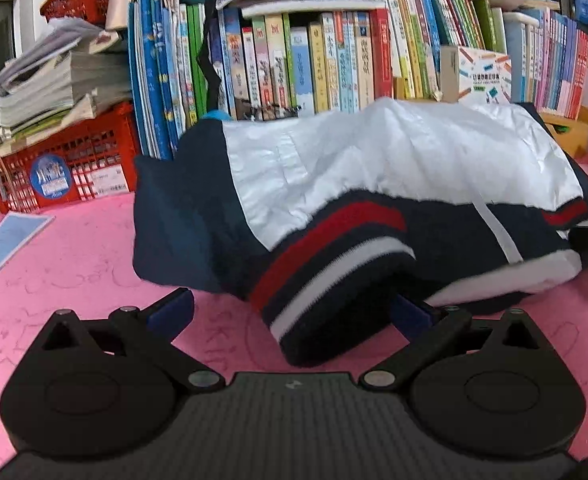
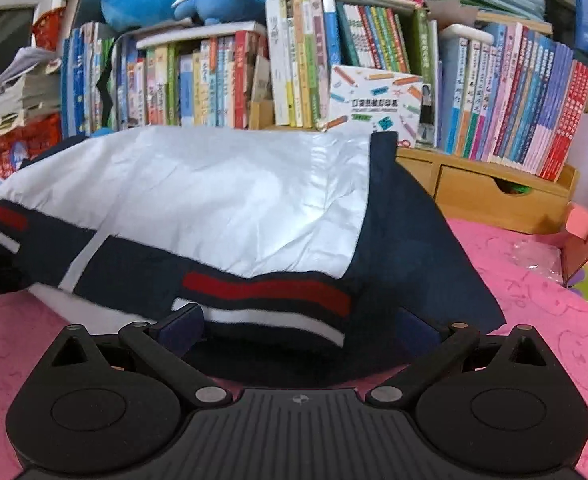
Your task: Fold clothes
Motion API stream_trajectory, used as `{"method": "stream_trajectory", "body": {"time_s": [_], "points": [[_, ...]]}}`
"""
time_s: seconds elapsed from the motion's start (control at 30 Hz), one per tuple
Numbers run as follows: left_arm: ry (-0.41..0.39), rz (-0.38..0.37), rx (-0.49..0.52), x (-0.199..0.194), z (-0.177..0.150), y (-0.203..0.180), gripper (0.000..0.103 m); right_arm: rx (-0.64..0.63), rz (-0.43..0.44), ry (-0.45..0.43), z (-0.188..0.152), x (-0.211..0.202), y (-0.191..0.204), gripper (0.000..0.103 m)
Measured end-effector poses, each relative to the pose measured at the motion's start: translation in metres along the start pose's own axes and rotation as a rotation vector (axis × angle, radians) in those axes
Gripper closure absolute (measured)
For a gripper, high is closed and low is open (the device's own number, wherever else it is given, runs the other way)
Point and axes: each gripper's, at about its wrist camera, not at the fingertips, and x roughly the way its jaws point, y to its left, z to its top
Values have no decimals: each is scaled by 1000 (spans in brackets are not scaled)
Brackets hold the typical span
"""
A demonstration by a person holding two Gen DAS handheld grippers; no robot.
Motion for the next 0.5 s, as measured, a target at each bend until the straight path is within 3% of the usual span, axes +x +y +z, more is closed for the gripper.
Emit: {"method": "stream_trajectory", "body": {"time_s": [0.23,0.37,0.5], "points": [[13,-33,-66,6,-1,19,0,-54,49,61,-6,-8,-5,0],[9,-37,-85,11,-3,18,0,-87,-28,63,-6,2,-5,0],[-4,-33,-54,12,-5,11,0,-38,-73,46,-4,20,-9,0]]}}
